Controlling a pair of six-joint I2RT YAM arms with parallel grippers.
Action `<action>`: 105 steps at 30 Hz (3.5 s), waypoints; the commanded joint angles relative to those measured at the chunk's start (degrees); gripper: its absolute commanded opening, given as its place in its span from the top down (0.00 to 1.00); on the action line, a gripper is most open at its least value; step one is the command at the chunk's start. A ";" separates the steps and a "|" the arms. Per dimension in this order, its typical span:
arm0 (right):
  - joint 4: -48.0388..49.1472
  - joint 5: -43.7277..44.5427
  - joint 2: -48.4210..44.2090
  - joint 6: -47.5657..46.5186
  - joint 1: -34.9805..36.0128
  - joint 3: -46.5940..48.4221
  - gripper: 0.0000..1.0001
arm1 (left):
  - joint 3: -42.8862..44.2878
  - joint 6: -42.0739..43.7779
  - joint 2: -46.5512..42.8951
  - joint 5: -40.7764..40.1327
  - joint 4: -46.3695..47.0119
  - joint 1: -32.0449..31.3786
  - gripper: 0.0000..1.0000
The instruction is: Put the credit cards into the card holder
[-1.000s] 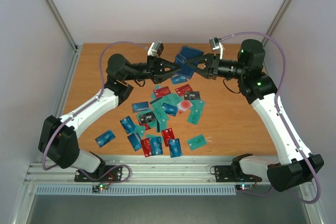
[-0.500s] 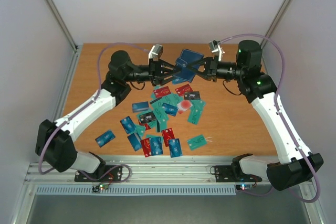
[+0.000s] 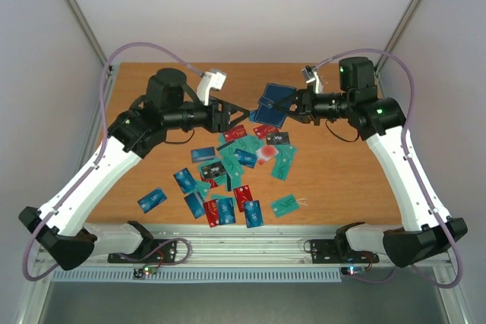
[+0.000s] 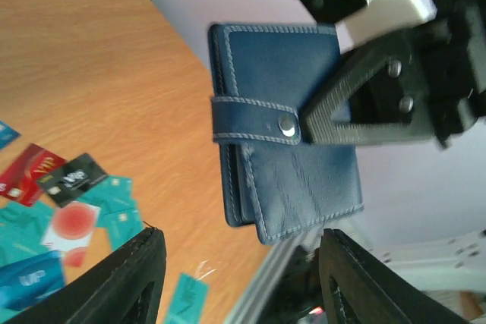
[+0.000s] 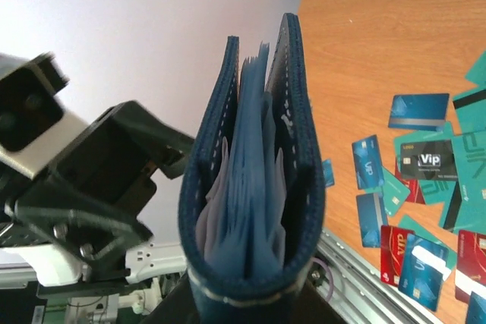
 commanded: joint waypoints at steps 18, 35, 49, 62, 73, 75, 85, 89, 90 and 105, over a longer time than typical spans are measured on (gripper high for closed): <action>-27.03 4.32 6.33 -1.48 5.50 8.45 0.99 | -14.00 52.28 -4.68 -21.05 10.75 -17.97 0.47; -35.65 12.31 8.01 -5.44 7.94 13.11 0.99 | -9.52 55.89 -10.45 -20.17 2.04 -21.05 0.42; -35.35 10.21 7.07 -3.36 11.86 14.50 0.99 | -8.78 55.93 -3.15 -20.75 8.56 -21.13 0.53; -34.14 7.46 5.37 -0.69 14.98 13.64 0.99 | -11.23 56.94 -0.49 -29.34 10.10 -23.49 0.58; -33.97 7.57 6.55 2.42 15.19 14.83 0.99 | -14.07 62.39 0.38 -43.31 12.04 -24.21 0.55; -33.31 7.18 6.66 3.07 15.19 15.22 0.99 | -14.72 63.39 1.39 -44.71 11.75 -24.21 0.53; -34.16 7.26 7.56 4.18 15.18 15.24 0.99 | -7.64 65.26 11.78 -59.06 14.31 -22.80 0.50; -35.13 8.91 7.50 4.48 15.18 13.92 0.99 | -3.59 62.75 14.58 -60.05 13.41 -19.66 0.50; -35.30 9.37 7.43 4.56 15.18 13.69 0.99 | -3.15 62.68 15.11 -60.52 12.83 -18.78 0.50; -33.64 17.71 8.55 -0.12 14.79 13.30 0.99 | -19.46 33.93 -7.08 -20.96 14.80 -10.84 0.16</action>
